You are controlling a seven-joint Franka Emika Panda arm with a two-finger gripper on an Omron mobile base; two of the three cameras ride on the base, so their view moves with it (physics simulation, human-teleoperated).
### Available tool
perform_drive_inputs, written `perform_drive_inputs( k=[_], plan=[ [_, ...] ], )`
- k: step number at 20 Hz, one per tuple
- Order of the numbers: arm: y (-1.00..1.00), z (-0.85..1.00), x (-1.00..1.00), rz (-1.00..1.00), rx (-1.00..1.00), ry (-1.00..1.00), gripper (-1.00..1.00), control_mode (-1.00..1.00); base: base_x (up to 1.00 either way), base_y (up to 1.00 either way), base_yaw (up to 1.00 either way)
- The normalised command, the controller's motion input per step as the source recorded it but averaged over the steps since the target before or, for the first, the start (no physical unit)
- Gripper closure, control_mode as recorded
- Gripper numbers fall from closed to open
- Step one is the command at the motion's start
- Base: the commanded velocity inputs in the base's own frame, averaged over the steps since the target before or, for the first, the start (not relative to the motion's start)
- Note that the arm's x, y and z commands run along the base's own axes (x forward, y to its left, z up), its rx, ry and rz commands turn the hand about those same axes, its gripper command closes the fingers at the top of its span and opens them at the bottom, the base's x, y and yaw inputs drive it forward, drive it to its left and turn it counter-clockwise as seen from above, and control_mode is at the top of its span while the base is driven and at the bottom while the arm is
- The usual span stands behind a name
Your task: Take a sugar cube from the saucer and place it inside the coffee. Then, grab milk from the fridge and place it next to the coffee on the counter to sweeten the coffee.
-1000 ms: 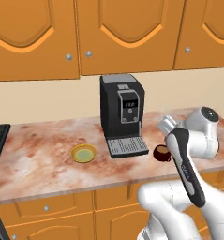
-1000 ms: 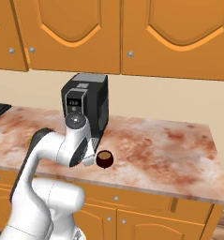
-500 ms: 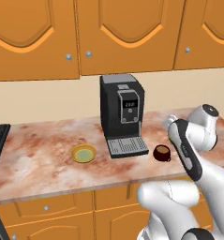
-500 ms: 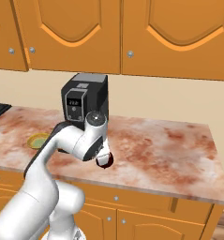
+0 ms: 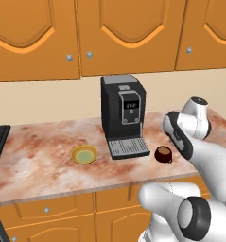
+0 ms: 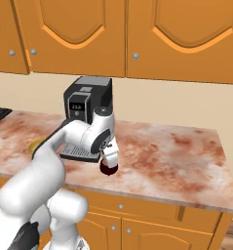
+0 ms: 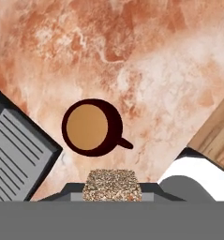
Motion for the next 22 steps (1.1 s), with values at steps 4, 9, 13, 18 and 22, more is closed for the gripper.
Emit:
perform_drive_inputs(
  k=[4,9,13,18,22],
  plan=[
    [0.06,-0.33,0.0,0.0,-0.06,0.02,1.0,-1.0,0.0,0.0,0.0],
    [0.0,-0.25,0.03,0.0,-0.02,0.0,1.0,-1.0,0.0,0.0,0.0],
    [0.0,-0.21,0.13,0.0,-0.02,0.0,1.0,-1.0,0.0,0.0,0.0],
    [0.0,-0.09,0.29,0.0,-0.03,0.0,1.0,-1.0,0.0,0.0,0.0],
    [0.0,-0.13,0.29,0.0,-0.02,0.0,1.0,-1.0,0.0,0.0,0.0]
  ],
)
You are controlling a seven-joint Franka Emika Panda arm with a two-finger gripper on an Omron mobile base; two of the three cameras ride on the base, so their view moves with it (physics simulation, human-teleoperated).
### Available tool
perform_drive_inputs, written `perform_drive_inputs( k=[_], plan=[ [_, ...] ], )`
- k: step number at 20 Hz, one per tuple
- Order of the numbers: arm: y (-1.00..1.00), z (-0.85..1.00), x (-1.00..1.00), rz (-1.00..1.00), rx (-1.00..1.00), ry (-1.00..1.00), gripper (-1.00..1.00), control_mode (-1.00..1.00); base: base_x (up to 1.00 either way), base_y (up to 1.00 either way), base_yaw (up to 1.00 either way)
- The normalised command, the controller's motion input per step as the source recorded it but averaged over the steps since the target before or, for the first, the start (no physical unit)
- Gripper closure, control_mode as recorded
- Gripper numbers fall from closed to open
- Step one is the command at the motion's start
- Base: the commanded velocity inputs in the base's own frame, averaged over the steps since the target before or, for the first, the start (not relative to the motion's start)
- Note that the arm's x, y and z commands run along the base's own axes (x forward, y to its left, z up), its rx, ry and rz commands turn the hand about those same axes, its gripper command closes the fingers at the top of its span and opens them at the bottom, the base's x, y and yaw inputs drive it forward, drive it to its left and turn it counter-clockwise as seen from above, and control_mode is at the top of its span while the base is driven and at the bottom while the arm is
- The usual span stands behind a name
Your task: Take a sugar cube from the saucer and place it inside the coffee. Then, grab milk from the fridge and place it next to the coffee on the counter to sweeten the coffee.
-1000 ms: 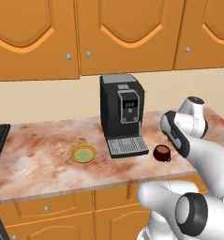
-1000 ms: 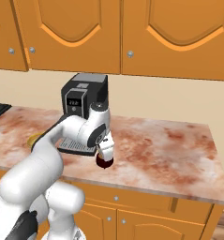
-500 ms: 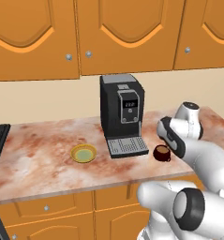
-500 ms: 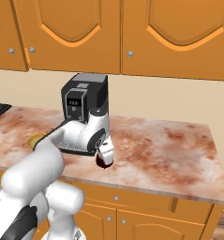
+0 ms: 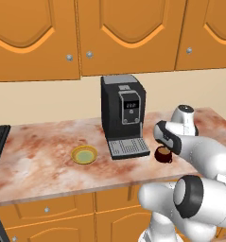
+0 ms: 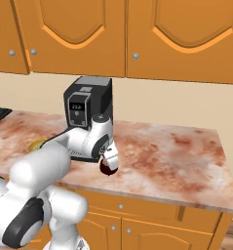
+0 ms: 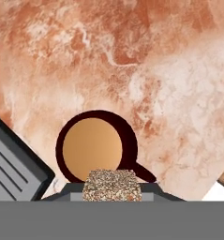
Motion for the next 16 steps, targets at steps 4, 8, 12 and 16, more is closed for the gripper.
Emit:
perform_drive_inputs(
  k=[4,8,12,16],
  plan=[
    [0.0,-0.24,0.08,0.0,-0.03,0.0,-1.0,-1.0,0.0,0.0,0.0],
    [0.0,-0.26,0.07,0.0,-0.06,0.0,-1.0,-1.0,0.0,0.0,0.0],
    [0.01,0.0,0.13,0.0,-0.01,0.0,-1.0,-1.0,0.0,0.0,0.0],
    [0.0,0.06,0.0,0.0,0.0,-0.01,-1.0,-1.0,0.0,0.0,0.0]
  ],
)
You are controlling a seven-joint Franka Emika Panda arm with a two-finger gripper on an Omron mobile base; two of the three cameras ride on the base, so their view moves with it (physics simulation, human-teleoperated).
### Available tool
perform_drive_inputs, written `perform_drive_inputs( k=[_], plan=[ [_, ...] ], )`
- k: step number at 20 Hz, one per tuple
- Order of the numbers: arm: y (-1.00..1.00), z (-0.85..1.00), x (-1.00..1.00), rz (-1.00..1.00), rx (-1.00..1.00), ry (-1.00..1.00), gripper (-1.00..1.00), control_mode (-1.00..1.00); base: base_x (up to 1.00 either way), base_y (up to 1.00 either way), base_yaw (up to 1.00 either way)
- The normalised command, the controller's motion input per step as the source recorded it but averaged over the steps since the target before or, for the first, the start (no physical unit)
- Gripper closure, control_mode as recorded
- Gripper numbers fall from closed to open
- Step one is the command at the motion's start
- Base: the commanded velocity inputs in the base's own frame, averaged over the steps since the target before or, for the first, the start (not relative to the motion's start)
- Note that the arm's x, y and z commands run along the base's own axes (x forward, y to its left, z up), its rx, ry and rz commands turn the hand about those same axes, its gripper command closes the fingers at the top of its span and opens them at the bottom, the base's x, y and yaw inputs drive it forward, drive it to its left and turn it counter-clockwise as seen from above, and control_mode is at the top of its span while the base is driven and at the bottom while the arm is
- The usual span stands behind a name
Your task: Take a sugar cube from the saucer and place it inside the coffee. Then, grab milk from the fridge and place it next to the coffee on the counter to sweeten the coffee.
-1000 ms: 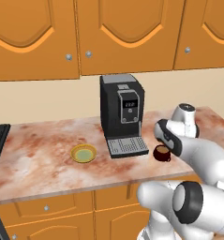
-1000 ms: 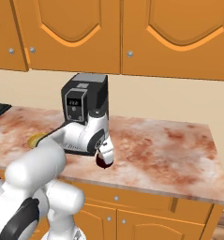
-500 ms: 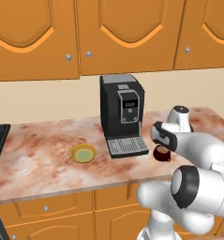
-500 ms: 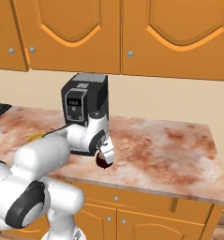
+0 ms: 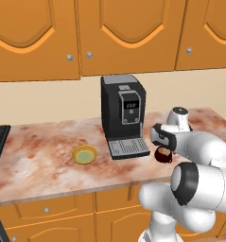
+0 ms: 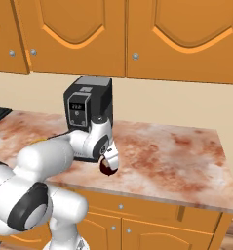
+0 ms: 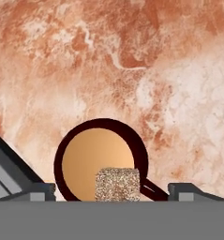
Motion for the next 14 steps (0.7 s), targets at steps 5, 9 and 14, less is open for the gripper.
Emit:
perform_drive_inputs(
  k=[5,9,14],
  plan=[
    [0.0,0.16,0.07,0.0,0.0,-0.09,-1.0,-1.0,0.0,0.0,0.0],
    [0.0,0.06,0.07,0.0,0.0,-0.06,-1.0,-1.0,0.0,0.0,0.0],
    [0.0,0.0,0.0,0.0,0.0,-0.01,-1.0,-1.0,0.0,0.0,0.0]
  ],
)
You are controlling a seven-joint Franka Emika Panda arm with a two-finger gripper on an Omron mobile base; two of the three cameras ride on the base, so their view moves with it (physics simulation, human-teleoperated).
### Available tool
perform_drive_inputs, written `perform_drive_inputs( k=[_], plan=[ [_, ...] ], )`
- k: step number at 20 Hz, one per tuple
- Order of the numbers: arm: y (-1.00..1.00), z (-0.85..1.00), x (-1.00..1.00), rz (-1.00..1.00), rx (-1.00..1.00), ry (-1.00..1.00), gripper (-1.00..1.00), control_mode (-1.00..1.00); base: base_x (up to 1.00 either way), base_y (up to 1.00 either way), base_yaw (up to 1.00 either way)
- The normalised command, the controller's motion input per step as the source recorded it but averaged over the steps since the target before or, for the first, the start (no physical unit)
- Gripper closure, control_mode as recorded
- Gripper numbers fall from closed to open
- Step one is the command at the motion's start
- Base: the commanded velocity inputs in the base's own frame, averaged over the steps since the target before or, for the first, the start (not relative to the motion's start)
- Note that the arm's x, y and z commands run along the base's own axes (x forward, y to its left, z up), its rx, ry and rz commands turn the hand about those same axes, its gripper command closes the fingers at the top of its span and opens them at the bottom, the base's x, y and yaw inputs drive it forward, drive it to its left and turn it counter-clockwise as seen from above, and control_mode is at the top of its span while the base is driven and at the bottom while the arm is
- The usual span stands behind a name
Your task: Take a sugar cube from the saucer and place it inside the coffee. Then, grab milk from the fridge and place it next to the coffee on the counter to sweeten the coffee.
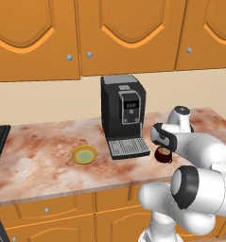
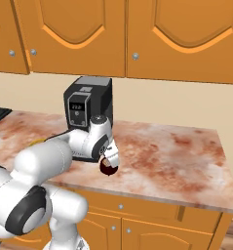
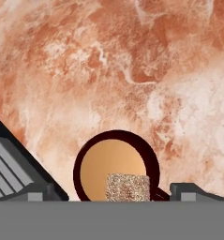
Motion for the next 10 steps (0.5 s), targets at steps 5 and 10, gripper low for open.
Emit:
perform_drive_inputs(
  k=[5,10],
  plan=[
    [0.01,0.0,0.0,0.0,0.0,0.0,-1.0,-1.0,0.0,0.0,0.0],
    [0.05,0.0,0.04,0.0,0.0,0.0,-1.0,-1.0,0.0,0.0,0.0]
  ],
)
